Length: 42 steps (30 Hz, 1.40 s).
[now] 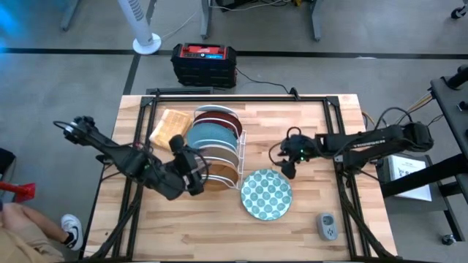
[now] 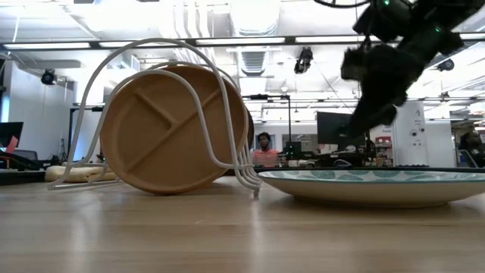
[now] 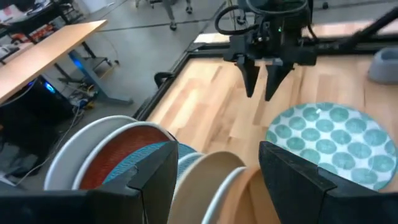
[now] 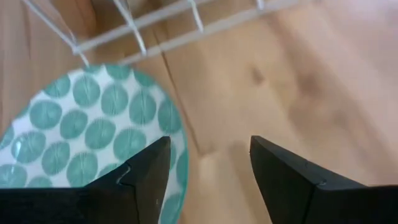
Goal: Sort dishes
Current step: Put the green plate into the dishwasher rack
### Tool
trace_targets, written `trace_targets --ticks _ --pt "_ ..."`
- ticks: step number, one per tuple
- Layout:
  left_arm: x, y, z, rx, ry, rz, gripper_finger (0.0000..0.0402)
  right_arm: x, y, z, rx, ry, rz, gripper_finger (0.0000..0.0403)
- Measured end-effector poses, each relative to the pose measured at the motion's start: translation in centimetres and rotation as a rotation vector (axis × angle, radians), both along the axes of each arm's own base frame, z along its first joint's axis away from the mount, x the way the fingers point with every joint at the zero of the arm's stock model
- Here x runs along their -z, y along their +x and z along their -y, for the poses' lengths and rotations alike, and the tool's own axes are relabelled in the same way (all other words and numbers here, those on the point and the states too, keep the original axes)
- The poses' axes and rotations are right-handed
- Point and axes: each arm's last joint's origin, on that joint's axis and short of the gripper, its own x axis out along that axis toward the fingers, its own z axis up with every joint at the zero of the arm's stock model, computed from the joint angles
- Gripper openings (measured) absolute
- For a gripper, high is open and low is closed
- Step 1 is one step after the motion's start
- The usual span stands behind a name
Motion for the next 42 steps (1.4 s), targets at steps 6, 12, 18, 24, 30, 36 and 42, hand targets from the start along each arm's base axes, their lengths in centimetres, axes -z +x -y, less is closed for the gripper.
trace_targets --ticks 6,12,18,24,30,36,42 --pt "1.2 1.0 0.7 0.009 0.041 -0.051 0.0213 1.8 -0.8 -1.3 0.032 0.137 -0.046 0.0232" --pt "1.6 1.3 0.9 0.006 0.061 -0.065 0.0213 2.4 -1.1 -2.2 0.069 0.201 -0.077 0.0249" --pt "1.6 1.2 0.8 0.005 0.064 -0.069 0.0213 3.4 -1.1 -2.5 0.112 0.229 -0.126 0.0246" --pt "1.6 1.2 0.8 0.005 0.068 -0.077 0.0213 4.8 -1.1 -3.3 0.123 0.244 -0.204 0.0249" --pt "1.8 1.2 0.8 0.006 0.076 -0.089 0.0213 5.9 -0.7 -4.0 0.096 0.260 -0.239 0.0246" --pt "2.5 1.7 1.1 0.005 0.091 -0.116 0.0213 6.4 -0.3 -4.1 0.100 0.260 -0.240 0.0220" --pt "3.3 2.3 1.4 0.006 0.107 -0.143 0.0213 6.5 -0.2 -4.1 0.120 0.256 -0.229 0.0167"
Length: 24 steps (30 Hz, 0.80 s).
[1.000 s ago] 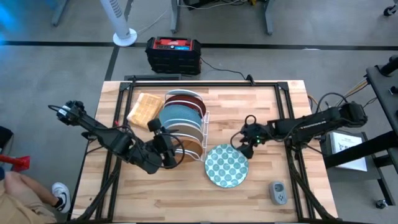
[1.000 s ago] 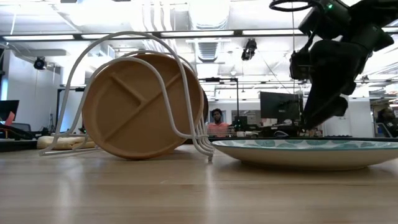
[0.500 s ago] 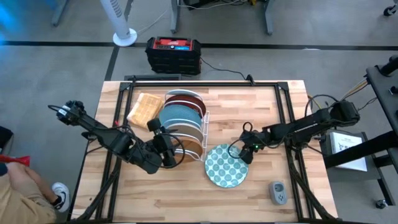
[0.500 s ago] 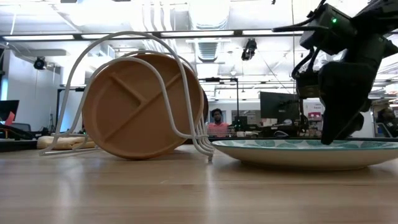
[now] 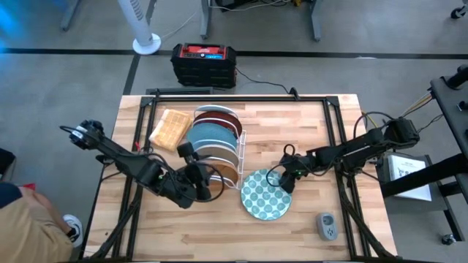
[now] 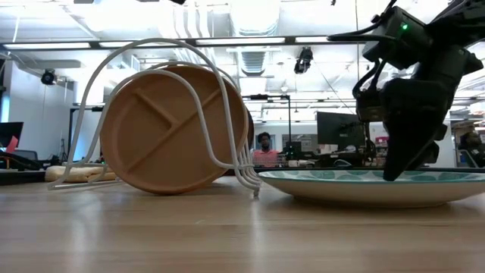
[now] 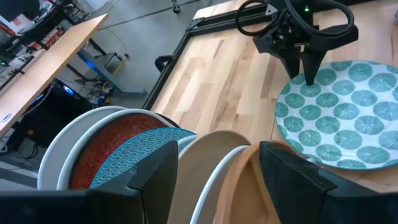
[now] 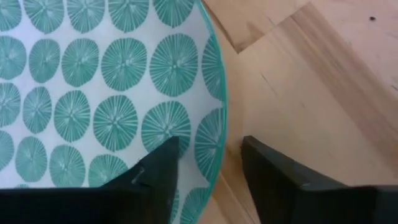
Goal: Sort dishes
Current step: Put the green plate into the dishwasher rack
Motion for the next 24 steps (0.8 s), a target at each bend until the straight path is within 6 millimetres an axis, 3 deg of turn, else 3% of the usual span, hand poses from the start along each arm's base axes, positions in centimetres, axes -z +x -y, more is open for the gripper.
trace_targets --ticks 10,18,24 --pt "0.9 0.6 0.4 0.004 0.010 -0.027 0.0213 -0.1 0.2 0.0 0.030 0.014 0.024 0.0015" --pt "2.5 2.1 1.8 0.168 -0.100 -0.119 0.0207 -0.9 -0.2 -0.4 0.005 -0.021 0.053 0.0003" --pt "2.9 3.1 2.7 0.215 -0.147 -0.082 0.0188 -2.4 -1.0 -1.4 -0.014 -0.066 0.099 0.0000"
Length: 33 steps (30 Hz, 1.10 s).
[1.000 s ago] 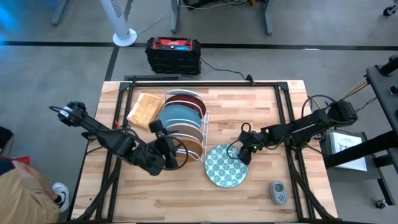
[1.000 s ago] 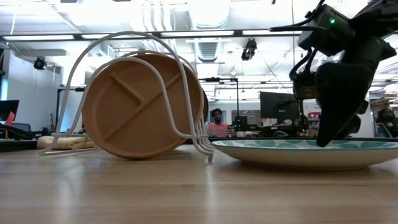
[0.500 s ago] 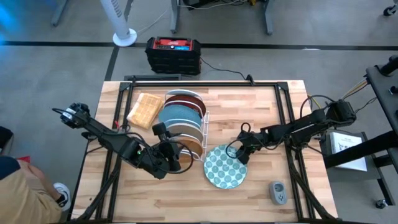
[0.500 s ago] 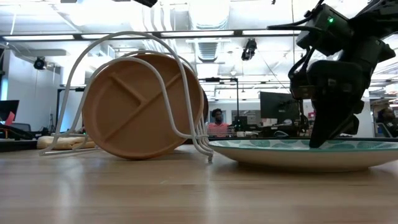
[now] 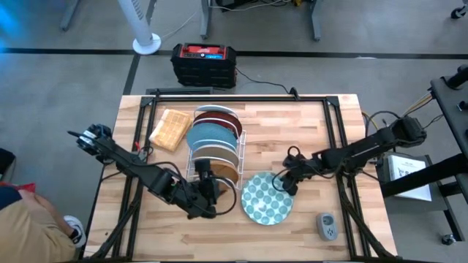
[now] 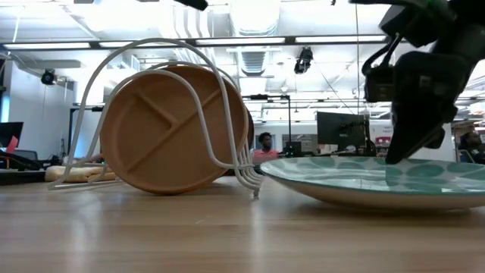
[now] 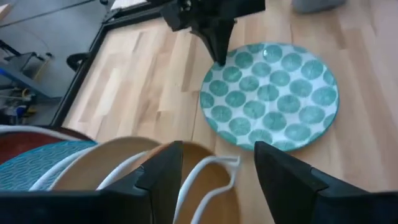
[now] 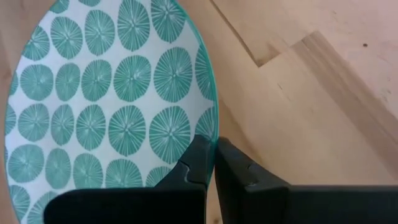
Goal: Sort dishes
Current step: Put the green plate into the dishwasher rack
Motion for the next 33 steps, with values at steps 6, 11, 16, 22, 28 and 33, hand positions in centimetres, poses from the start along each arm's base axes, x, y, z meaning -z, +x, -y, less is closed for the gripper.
trace_targets --ticks 6,11,16,22,28,33 --pt "0.5 1.2 0.7 0.000 -0.036 0.058 0.0177 -0.3 -0.4 -1.2 -0.019 -0.032 0.023 0.0000" --pt "1.3 2.4 1.6 0.072 -0.196 0.065 0.0173 -0.4 -0.7 -2.2 -0.032 -0.108 0.052 0.0000" --pt "1.2 3.6 0.9 0.075 -0.425 0.087 0.0173 -1.1 -0.7 -3.4 -0.062 -0.197 0.105 0.0000" --pt "2.0 4.5 -0.7 -0.077 -0.520 0.084 0.0179 -2.1 -0.7 -4.7 -0.095 -0.297 0.170 0.0000" --pt "3.3 5.2 -0.4 -0.149 -0.552 0.086 0.0200 -3.1 -0.8 -5.7 -0.135 -0.444 0.223 0.0001" --pt "3.7 5.7 -0.4 -0.171 -0.557 0.101 0.0213 -3.6 -0.9 -6.2 -0.151 -0.546 0.250 0.0001"
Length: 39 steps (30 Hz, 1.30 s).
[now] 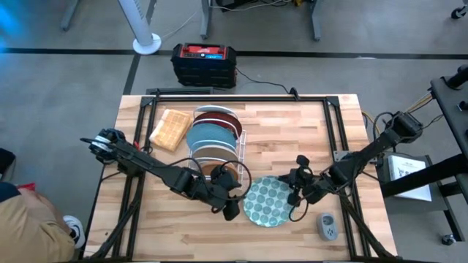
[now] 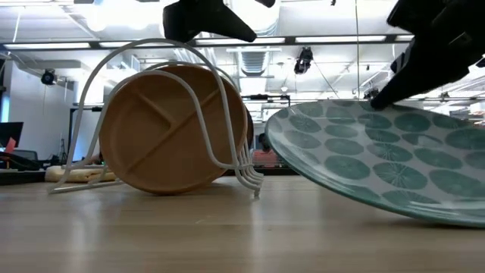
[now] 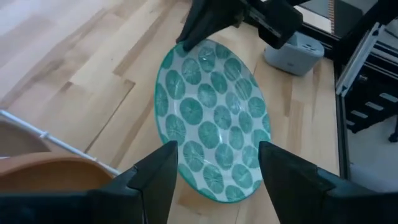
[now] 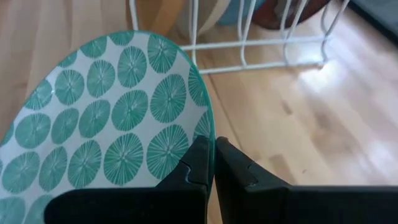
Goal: Sort dishes
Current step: Put the green plate into the dishwasher rack
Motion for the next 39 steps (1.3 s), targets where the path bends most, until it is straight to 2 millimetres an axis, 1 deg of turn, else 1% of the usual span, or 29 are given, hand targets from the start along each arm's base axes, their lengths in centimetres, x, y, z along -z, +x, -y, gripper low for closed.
trace_targets --ticks 5,11,15,20,25,27,32,37,39 --pt "-0.6 0.3 0.2 0.021 0.000 0.005 0.0215 -0.3 -0.2 -0.5 -0.012 -0.084 0.029 0.0001" --pt "-1.4 1.1 0.4 0.044 -0.010 0.031 0.0215 -0.4 -0.3 -0.7 -0.022 -0.116 0.038 0.0001" --pt "-0.3 2.4 0.3 0.027 -0.002 0.008 0.0215 -0.4 -0.3 -0.7 -0.032 -0.131 0.035 0.0001" --pt "0.1 4.2 1.0 0.084 0.018 -0.031 0.0215 -0.4 -0.4 -0.8 -0.037 -0.137 0.035 0.0001" --pt "-1.0 6.8 1.3 0.120 0.064 -0.031 0.0215 -0.4 -0.4 -0.8 -0.044 -0.141 0.034 0.0001" --pt "-1.0 7.6 1.3 0.123 0.095 -0.094 0.0215 -0.4 -0.4 -0.8 -0.037 -0.129 0.035 0.0001" --pt "-0.2 9.5 1.5 0.130 0.165 -0.262 0.0215 0.0 -0.8 -0.8 -0.006 -0.059 0.014 0.0001" --pt "1.4 11.6 2.2 0.181 0.240 -0.381 0.0215 0.7 -1.4 -0.6 0.064 0.062 -0.029 0.0000" --pt "1.8 12.4 2.3 0.192 0.258 -0.410 0.0215 0.9 -1.5 -0.5 0.098 0.101 -0.028 0.0000"
